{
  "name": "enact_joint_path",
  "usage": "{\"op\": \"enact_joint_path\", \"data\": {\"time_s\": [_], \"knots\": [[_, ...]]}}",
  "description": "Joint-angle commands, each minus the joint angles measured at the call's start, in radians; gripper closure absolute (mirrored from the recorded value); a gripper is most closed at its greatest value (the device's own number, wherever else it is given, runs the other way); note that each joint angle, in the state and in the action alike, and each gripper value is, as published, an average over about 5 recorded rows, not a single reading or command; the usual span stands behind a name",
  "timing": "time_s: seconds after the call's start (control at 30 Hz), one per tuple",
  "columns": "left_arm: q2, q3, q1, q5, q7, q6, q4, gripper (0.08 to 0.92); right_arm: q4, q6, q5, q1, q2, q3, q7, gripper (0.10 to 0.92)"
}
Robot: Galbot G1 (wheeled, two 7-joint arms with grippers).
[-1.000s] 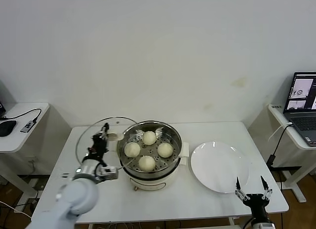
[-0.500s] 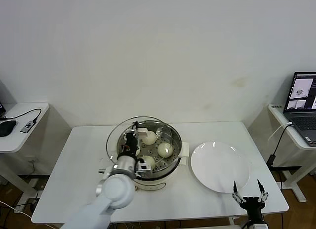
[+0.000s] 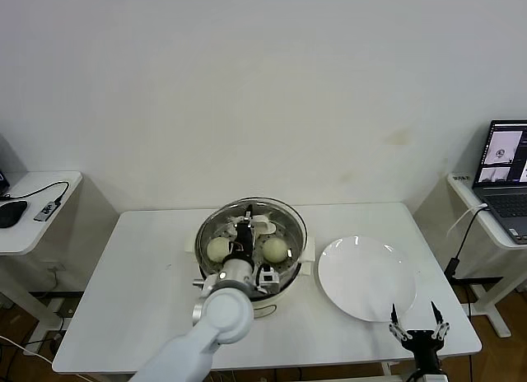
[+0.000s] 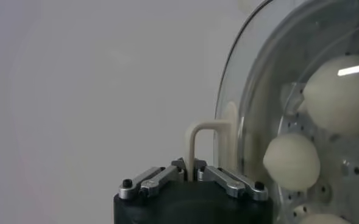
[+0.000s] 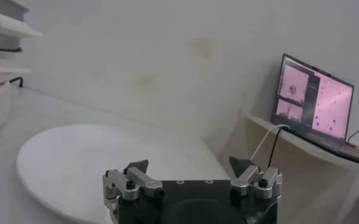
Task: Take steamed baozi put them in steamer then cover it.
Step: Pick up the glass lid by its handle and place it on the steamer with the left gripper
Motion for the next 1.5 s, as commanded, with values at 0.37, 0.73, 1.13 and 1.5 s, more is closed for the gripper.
{"op": "enact_joint_path", "data": {"time_s": [0.37,0.73,1.13,1.5], "knots": [[-0.028,-0.011,0.007,0.048,0.002,-0.009,0.048,0.858,-0.007,0.001,-0.007,-0.001,0.002,-0.008,-0.001,0.203],[-0.021,-0.022,0.018,0.043,-0.005,-0.016,0.051,0.858,-0.005,0.005,-0.012,-0.007,0.005,-0.018,-0.005,0.203],[-0.035,-0.022,0.015,0.044,-0.014,-0.02,0.066,0.858,-0.009,0.01,-0.014,-0.007,0.003,-0.021,-0.006,0.203],[-0.039,-0.024,0.022,0.044,-0.015,-0.025,0.064,0.858,-0.012,0.009,-0.013,-0.004,0.0,-0.024,-0.006,0.203]]}}
